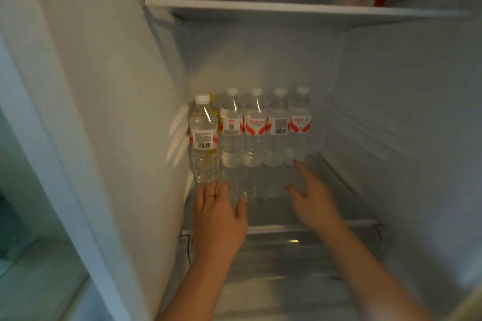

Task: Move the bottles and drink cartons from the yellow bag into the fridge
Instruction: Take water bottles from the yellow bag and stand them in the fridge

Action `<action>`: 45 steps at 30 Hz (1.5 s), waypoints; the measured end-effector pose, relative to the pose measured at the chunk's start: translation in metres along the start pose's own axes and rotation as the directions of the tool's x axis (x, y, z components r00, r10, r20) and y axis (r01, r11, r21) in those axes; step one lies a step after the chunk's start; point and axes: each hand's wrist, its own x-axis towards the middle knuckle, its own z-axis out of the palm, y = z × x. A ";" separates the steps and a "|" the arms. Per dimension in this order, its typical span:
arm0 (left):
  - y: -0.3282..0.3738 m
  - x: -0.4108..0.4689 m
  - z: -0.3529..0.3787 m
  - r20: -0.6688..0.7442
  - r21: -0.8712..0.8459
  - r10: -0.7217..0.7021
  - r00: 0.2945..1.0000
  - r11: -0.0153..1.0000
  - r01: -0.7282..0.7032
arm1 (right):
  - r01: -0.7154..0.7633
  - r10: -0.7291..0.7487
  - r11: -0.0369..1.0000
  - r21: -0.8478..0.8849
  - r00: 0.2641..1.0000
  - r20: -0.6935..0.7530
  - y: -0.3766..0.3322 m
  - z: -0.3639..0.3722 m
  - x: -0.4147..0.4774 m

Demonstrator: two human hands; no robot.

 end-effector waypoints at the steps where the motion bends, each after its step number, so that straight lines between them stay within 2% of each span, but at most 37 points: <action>1: -0.004 -0.007 0.001 -0.016 0.009 0.047 0.999 0.999 -0.047 | 0.050 -0.050 0.997 -0.065 0.999 -0.012 0.002 0.003 -0.012; 4: -0.014 -0.030 0.002 -0.037 0.010 0.148 0.988 0.989 -0.147 | 0.055 -0.064 0.958 -0.280 0.998 -0.022 0.010 0.015 -0.048; 7: -0.020 -0.054 0.000 -0.019 0.083 0.218 0.976 0.973 -0.216 | 0.055 -0.086 0.886 -0.461 0.995 -0.047 0.014 0.024 -0.082; 11: -0.023 -0.087 -0.004 0.039 0.190 0.210 0.977 0.958 -0.214 | 0.091 -0.097 0.851 -0.517 0.995 0.016 0.026 0.030 -0.119; 15: -0.023 -0.126 -0.004 0.121 0.245 0.119 0.985 0.959 -0.146 | 0.117 -0.090 0.820 -0.561 0.993 0.076 0.034 0.031 -0.152; 19: -0.019 -0.168 -0.008 0.273 0.337 -0.063 0.960 0.941 -0.034 | 0.137 -0.053 0.825 -0.548 0.985 0.166 0.042 0.027 -0.182; 21: -0.017 -0.194 -0.014 0.314 0.304 -0.129 0.941 0.952 0.030 | 0.123 0.004 0.844 -0.522 0.972 0.236 0.042 0.023 -0.200; 24: -0.015 -0.241 -0.023 0.294 0.269 -0.191 0.937 0.957 0.111 | 0.148 -0.002 0.872 -0.466 0.954 0.299 0.042 0.022 -0.234; 29: -0.017 -0.315 -0.051 0.241 0.368 -0.294 0.925 0.910 0.193 | 0.233 -0.043 0.886 -0.401 0.903 0.428 0.037 0.021 -0.288; 35: -0.012 -0.398 -0.088 0.202 0.446 -0.485 0.851 0.819 0.361 | 0.321 -0.071 0.880 -0.350 0.818 0.571 0.024 0.013 -0.356; 40: 0.001 -0.470 -0.116 0.162 0.454 -0.555 0.816 0.776 0.438 | 0.391 -0.087 0.873 -0.290 0.711 0.697 0.018 -0.011 -0.418; 45: 0.024 -0.546 -0.136 0.176 0.455 -0.586 0.791 0.761 0.463 | 0.401 -0.096 0.883 -0.244 0.664 0.741 0.020 -0.043 -0.487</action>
